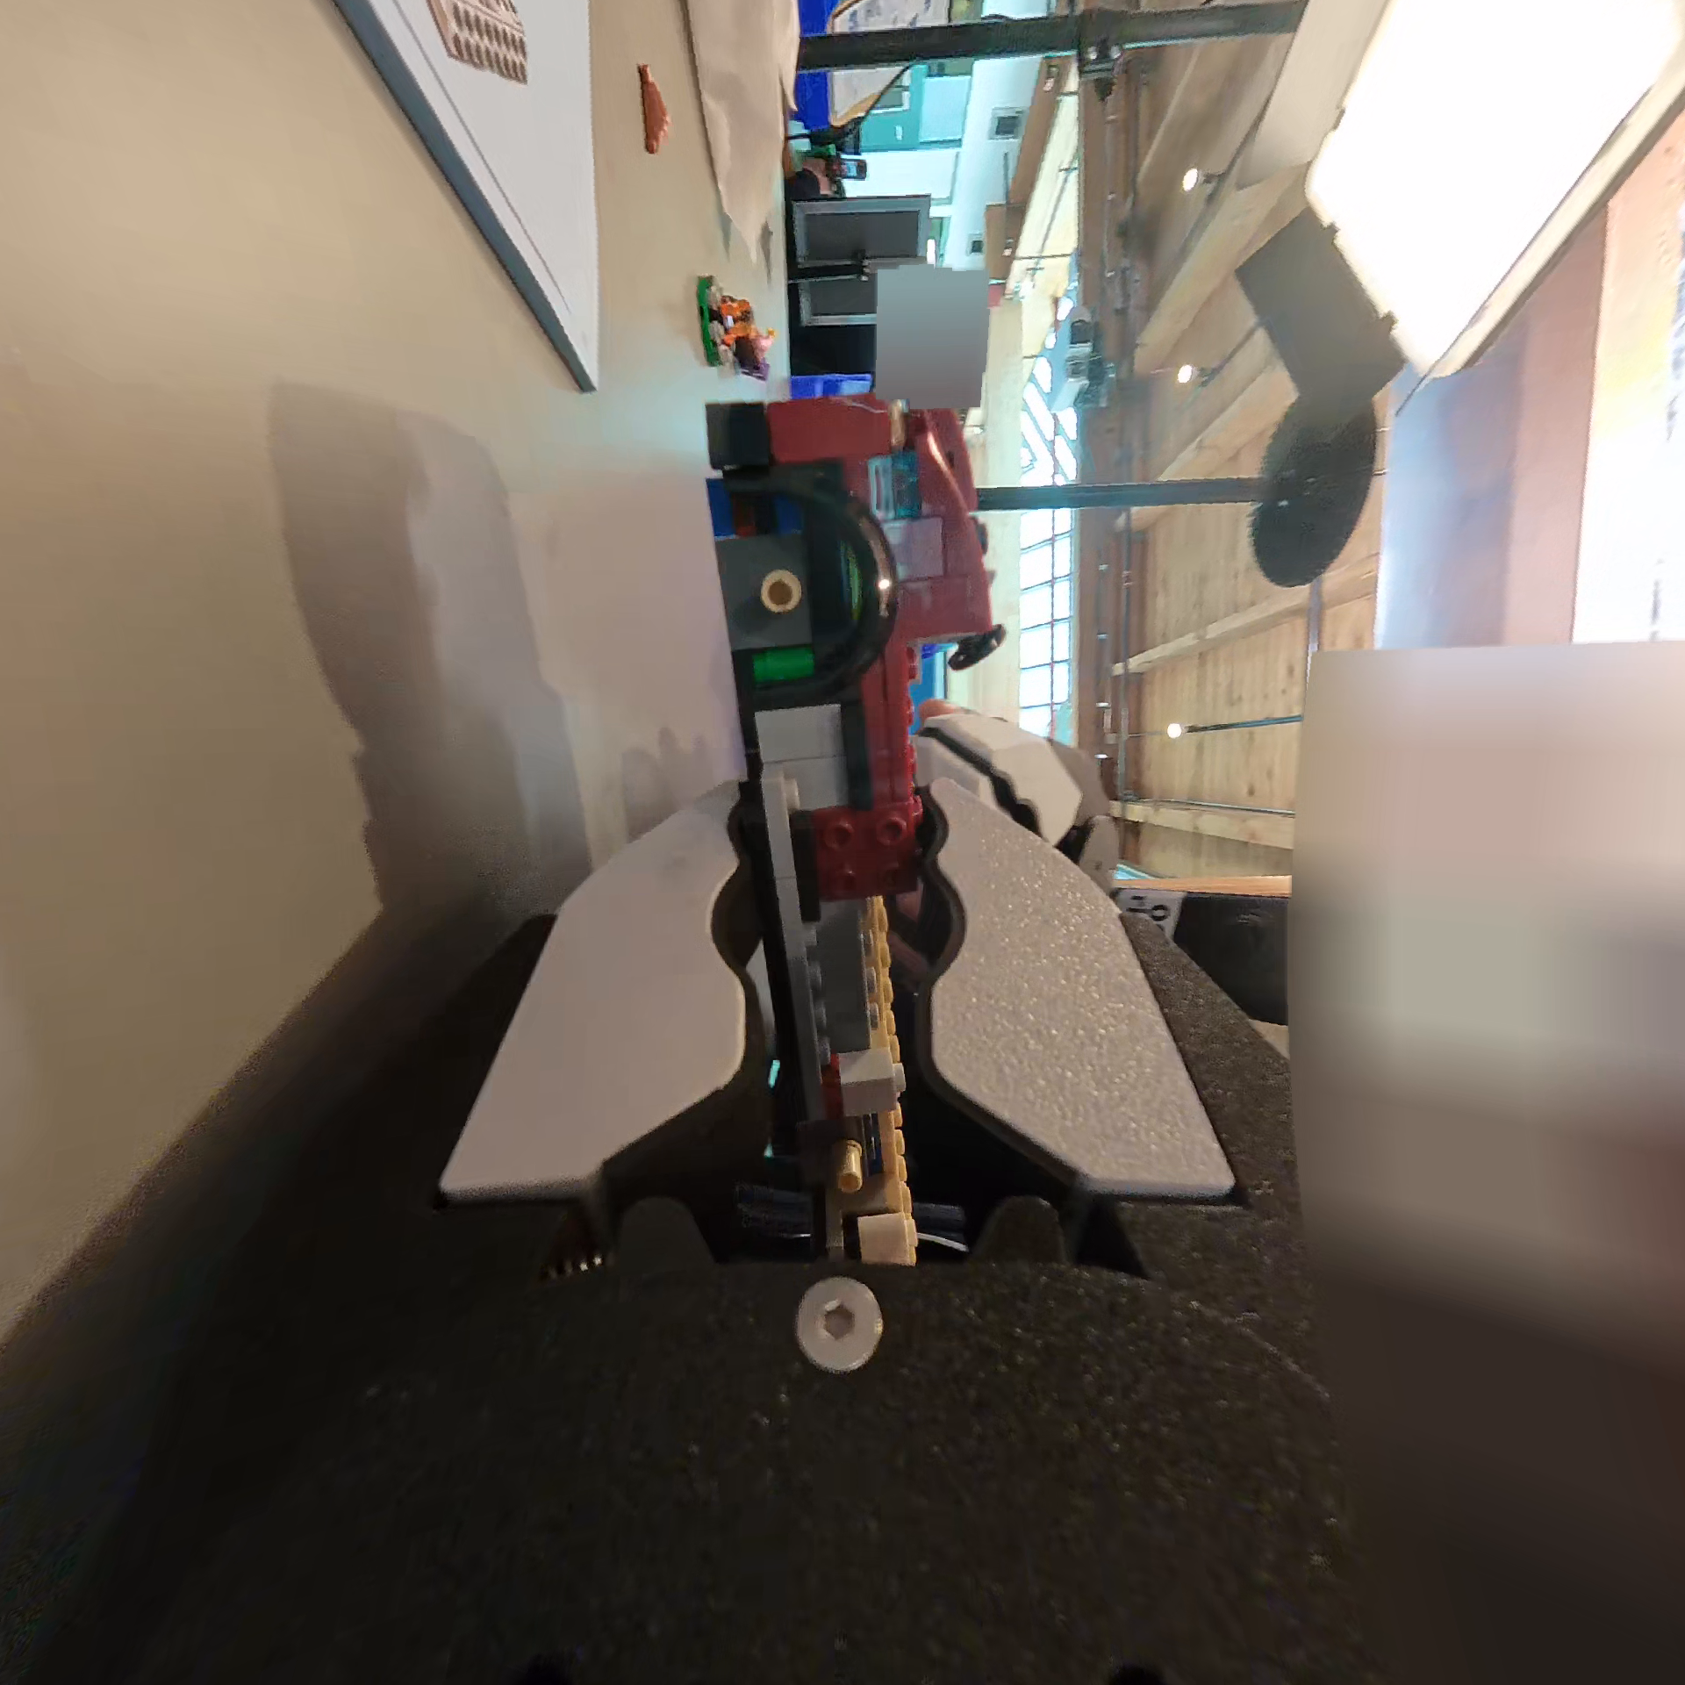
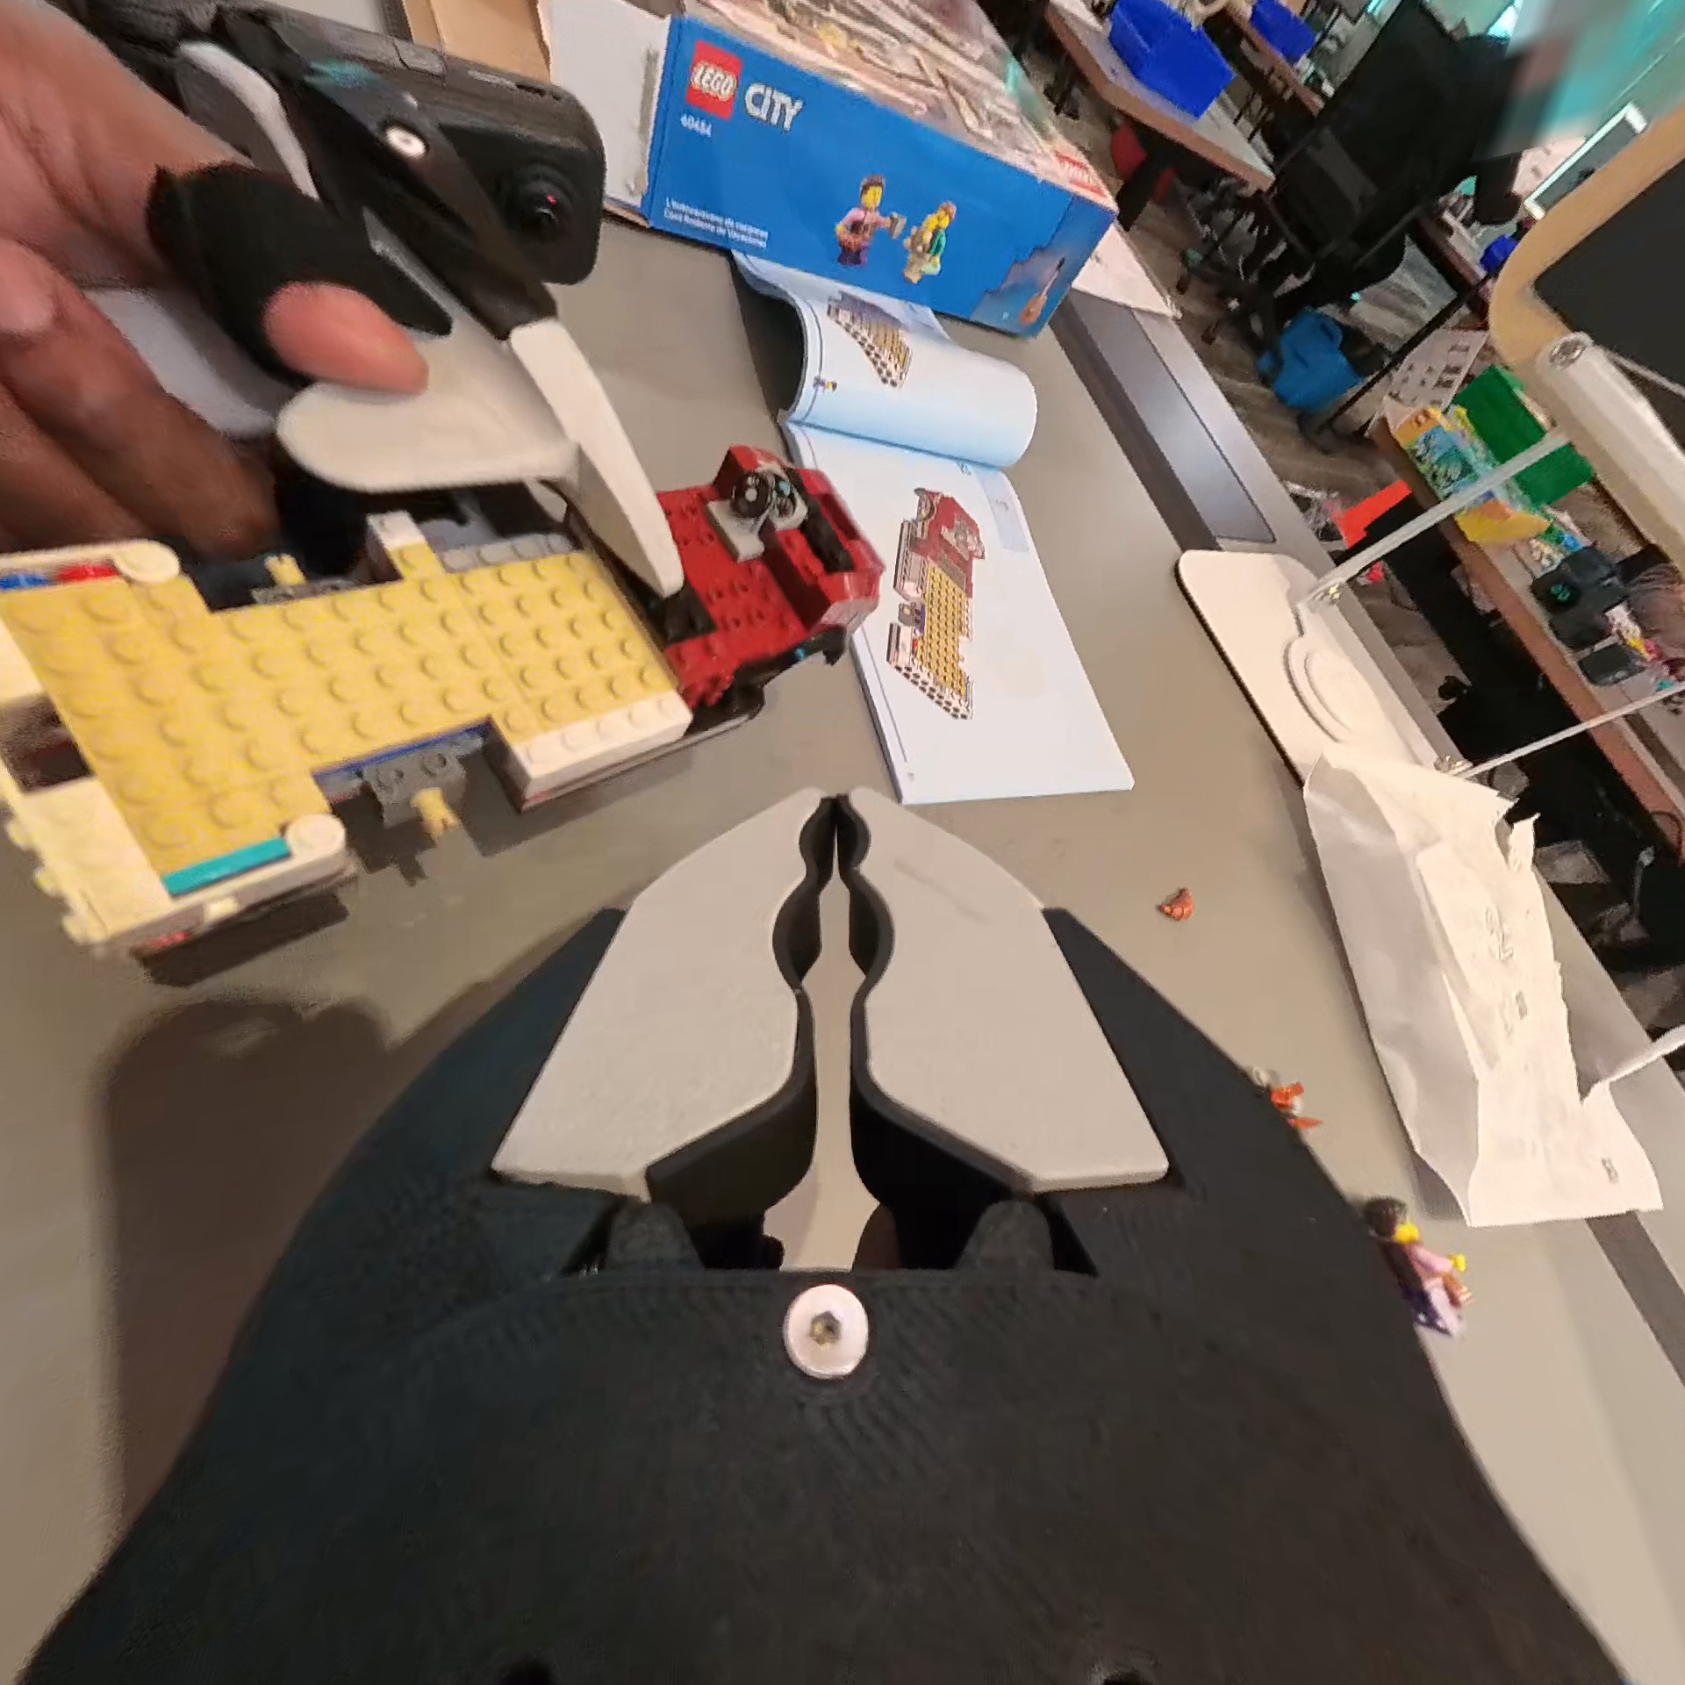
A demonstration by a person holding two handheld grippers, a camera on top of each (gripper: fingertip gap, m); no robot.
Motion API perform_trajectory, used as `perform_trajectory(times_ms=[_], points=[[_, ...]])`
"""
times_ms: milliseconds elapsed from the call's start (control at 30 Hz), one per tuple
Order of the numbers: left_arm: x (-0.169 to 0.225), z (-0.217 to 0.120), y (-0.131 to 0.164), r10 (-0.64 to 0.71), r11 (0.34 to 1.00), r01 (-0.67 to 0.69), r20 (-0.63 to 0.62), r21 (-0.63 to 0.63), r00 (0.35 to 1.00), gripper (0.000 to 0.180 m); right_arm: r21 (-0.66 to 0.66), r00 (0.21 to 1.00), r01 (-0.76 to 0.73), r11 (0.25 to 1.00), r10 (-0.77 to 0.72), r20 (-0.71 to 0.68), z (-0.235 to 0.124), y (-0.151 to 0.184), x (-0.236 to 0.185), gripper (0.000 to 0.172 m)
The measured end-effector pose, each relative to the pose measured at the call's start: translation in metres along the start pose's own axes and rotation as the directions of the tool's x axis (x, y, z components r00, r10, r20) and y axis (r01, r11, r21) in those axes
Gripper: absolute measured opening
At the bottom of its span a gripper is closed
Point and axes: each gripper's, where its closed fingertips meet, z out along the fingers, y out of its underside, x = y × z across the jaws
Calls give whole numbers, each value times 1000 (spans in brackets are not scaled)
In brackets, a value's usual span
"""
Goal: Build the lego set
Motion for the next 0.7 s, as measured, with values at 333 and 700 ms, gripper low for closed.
perform_trajectory(times_ms=[333, 700], points=[[14, -4, -2, -123, 992, 123, -131, -13, 984, 32, -4, 995, -101, 995, 101, 17, -10, 11, 4, 0], [22, -3, -2, -178, 984, 177, -190, -21, 965, 31, 48, 987, -151, 987, 148, 61, -12, 7, 3, 1]])
